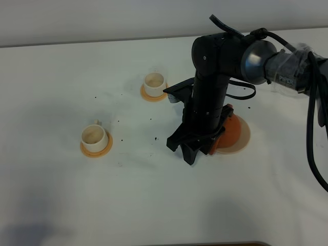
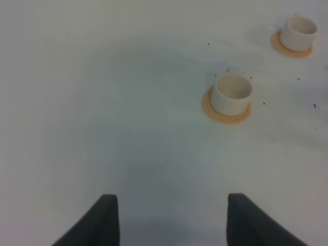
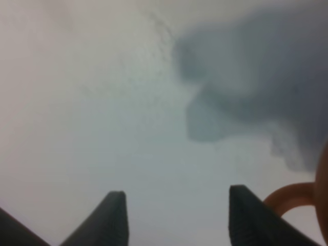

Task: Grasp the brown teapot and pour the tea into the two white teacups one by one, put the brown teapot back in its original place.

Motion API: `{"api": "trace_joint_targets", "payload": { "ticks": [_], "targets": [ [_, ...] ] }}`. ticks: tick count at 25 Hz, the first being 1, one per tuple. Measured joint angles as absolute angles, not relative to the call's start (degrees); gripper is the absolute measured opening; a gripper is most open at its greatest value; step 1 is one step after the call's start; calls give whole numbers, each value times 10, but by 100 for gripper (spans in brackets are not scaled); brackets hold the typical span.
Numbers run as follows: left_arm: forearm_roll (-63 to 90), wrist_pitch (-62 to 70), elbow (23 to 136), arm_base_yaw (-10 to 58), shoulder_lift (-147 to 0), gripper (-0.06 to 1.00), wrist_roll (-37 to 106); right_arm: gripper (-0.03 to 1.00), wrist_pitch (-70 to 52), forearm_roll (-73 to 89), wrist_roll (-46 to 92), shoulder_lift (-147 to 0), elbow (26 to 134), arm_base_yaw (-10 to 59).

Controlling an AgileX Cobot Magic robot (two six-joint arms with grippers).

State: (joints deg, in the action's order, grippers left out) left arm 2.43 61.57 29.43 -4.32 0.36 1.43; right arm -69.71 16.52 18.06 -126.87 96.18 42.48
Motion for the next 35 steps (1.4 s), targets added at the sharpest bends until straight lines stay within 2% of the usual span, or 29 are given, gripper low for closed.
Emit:
{"api": "trace_joint_targets", "payload": {
  "ticks": [9,26,35],
  "targets": [
    [24,616,294,-43,4,47,14,43,-697,142,168,-1269,960,425],
    [24,616,294,-43,4,47,14,43,-696,127,144,-1222,887,421],
    [24,616,294,-43,4,47,14,43,-696,145,87,-1146,887,424]
  ]
}}
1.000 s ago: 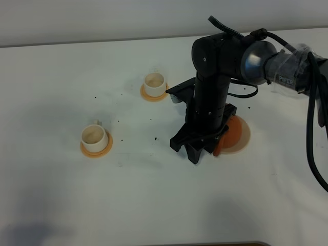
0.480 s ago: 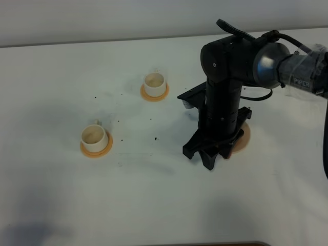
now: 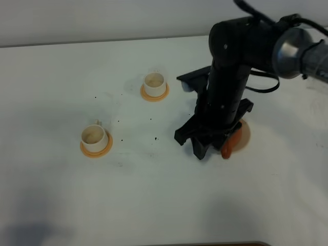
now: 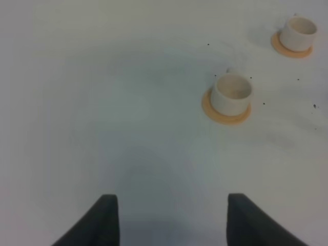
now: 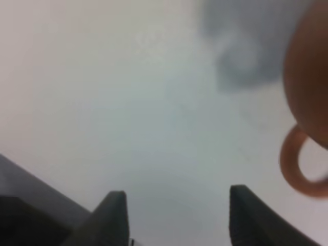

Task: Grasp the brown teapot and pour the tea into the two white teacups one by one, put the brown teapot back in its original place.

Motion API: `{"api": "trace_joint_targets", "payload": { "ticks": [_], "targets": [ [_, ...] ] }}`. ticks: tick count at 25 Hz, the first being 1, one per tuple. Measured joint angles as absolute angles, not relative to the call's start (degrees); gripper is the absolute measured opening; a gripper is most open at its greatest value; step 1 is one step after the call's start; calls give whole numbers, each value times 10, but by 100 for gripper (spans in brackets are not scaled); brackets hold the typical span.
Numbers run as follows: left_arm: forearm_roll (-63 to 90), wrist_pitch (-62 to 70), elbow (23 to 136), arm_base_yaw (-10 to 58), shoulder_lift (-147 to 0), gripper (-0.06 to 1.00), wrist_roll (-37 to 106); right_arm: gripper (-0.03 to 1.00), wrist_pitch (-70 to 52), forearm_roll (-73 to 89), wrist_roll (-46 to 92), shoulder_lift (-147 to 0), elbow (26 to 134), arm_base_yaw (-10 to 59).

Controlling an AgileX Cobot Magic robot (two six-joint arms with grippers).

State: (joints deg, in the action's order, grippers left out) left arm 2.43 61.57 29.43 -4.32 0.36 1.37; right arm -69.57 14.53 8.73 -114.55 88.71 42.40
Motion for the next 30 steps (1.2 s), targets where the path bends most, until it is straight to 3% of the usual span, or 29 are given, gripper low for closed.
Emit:
{"api": "trace_joint_targets", "payload": {
  "ticks": [10,30],
  "targets": [
    [24,616,294,-43,4,47,14,43,-696,89,-147,-1130,887,408],
    [24,616,294,-43,4,47,14,40,-696,65,-126,-1181,896,374]
  ]
}}
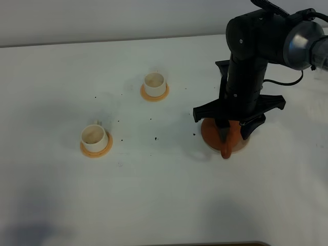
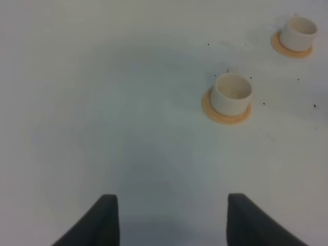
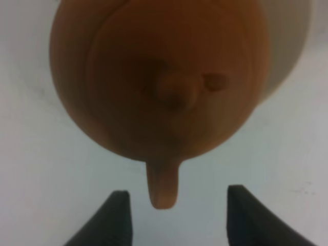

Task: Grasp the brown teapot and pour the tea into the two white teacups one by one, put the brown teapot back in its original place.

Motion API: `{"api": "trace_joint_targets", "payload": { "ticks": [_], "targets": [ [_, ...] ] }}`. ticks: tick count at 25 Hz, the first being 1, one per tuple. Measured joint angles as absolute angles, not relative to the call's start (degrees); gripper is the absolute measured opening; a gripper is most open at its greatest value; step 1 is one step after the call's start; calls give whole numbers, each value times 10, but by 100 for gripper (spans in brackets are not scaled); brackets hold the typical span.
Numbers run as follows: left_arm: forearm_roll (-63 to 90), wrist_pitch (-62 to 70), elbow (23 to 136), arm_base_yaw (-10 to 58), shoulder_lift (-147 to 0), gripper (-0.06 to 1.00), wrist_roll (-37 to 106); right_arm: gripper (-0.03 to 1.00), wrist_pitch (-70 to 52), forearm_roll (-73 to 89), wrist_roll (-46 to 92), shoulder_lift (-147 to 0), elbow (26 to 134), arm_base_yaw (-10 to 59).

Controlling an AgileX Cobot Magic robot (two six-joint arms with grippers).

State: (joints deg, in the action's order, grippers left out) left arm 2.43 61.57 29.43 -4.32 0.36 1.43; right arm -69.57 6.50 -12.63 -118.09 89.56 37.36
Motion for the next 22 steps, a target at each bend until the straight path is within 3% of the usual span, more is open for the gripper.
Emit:
{"api": "trace_joint_targets", "payload": {
  "ticks": [9,22],
  "targets": [
    [24,616,294,-43,4,47,14,34,-696,72,-107,-1197,896,374],
    [24,616,294,-43,4,47,14,33,-696,73,-92,-1202,900,373]
  ]
}}
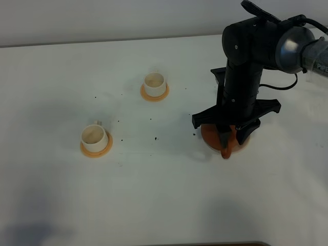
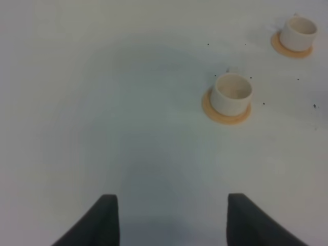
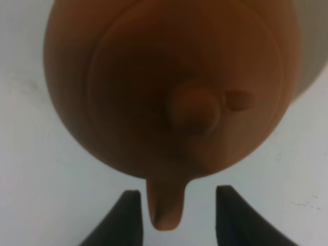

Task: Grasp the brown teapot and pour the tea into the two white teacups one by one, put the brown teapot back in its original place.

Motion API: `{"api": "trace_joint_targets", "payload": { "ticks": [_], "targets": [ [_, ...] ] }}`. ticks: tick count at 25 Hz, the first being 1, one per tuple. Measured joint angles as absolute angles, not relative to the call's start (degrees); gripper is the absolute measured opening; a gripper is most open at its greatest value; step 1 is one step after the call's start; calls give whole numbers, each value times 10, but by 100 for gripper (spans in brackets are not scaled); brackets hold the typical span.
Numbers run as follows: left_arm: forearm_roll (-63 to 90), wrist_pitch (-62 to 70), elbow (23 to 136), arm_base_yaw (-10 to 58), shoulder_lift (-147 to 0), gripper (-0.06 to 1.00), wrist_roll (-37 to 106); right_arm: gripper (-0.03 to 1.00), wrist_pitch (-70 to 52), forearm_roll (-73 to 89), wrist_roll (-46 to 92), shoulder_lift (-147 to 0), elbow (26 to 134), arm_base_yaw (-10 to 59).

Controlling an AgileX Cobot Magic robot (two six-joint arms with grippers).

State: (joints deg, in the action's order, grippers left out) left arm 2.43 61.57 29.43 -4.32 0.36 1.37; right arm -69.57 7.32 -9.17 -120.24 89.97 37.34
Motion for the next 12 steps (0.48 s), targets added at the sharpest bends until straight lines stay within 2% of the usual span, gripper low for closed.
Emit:
{"api": "trace_joint_targets", "payload": {
  "ticks": [12],
  "targets": [
    [24,616,294,-43,4,47,14,33,-696,82,-73,-1203,900,373]
  ]
}}
